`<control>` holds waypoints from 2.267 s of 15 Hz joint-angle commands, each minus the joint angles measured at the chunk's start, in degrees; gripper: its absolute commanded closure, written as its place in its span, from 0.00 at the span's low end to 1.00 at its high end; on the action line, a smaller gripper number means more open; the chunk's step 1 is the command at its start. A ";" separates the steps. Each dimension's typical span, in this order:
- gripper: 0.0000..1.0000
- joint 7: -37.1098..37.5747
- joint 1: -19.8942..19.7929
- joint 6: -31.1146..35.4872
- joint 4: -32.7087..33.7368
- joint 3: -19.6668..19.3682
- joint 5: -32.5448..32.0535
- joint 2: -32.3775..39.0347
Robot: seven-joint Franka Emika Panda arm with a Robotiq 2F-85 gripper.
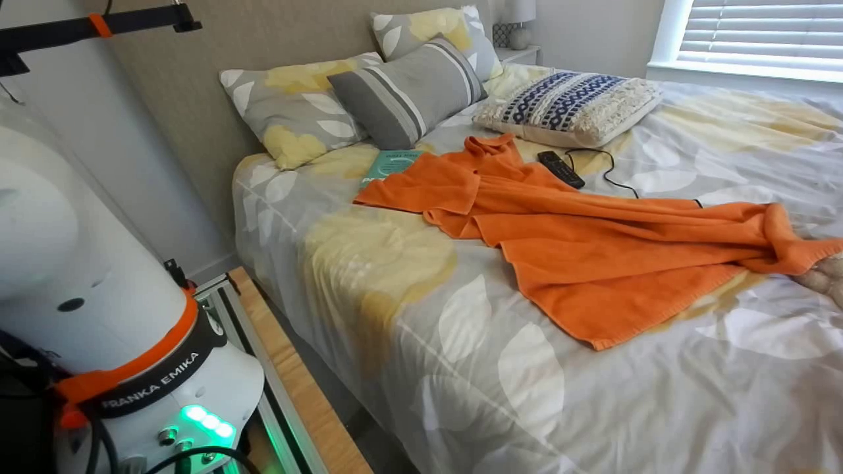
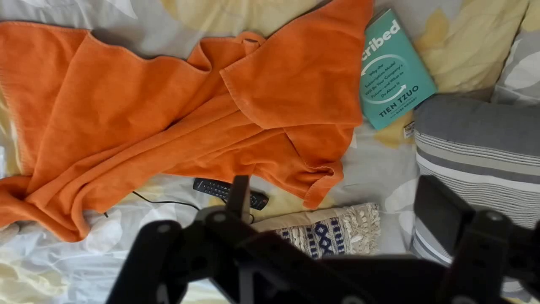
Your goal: Fold the towel in half from right to left.
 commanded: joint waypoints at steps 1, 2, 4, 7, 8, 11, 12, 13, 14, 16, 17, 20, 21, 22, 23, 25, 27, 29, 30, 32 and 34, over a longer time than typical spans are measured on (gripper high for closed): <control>0.00 -0.22 0.19 -0.06 -0.13 -0.71 -0.19 -0.11; 0.00 -1.53 0.60 -1.29 -0.56 -2.07 1.27 -0.35; 0.00 -5.33 1.08 -2.70 -2.67 -5.57 4.37 -1.57; 0.00 -12.33 0.06 -3.82 -7.74 -11.78 8.44 -3.54; 0.00 -14.43 -1.33 -3.39 -10.15 -13.44 7.71 -4.27; 0.00 -21.92 -5.31 -0.18 -15.63 -17.98 3.61 -4.57; 0.00 -25.40 -6.67 1.94 -17.93 -19.43 1.91 -4.27; 0.00 -27.79 -7.93 2.61 -19.30 -21.35 1.40 -3.62; 0.00 -30.24 -9.44 4.76 -20.71 -22.80 -0.18 -2.70; 0.00 -34.75 -12.28 9.86 -22.55 -25.54 -4.10 0.04; 0.00 -36.19 -13.25 12.41 -22.84 -26.96 -5.05 1.71; 0.00 -35.61 -13.21 11.22 -22.52 -26.98 -3.98 1.03; 0.00 -35.96 -13.33 11.46 -22.50 -27.17 -4.07 1.51; 0.00 -35.98 -13.30 11.50 -22.47 -27.10 -4.11 1.66; 0.00 -35.97 -13.25 11.50 -22.45 -27.02 -4.13 1.66; 0.00 -35.97 -13.22 11.50 -22.39 -27.01 -4.16 1.66; 0.00 -35.97 -13.21 11.50 -22.39 -27.00 -4.16 1.66; 0.00 -35.98 -13.21 11.50 -22.39 -27.00 -4.17 1.66; 0.00 -36.05 -12.87 12.76 -21.37 -27.37 -3.54 4.02; 0.00 -36.98 -12.75 15.05 -18.90 -28.63 -2.91 9.87; 0.00 -39.09 -12.73 18.46 -16.01 -30.93 -1.53 17.13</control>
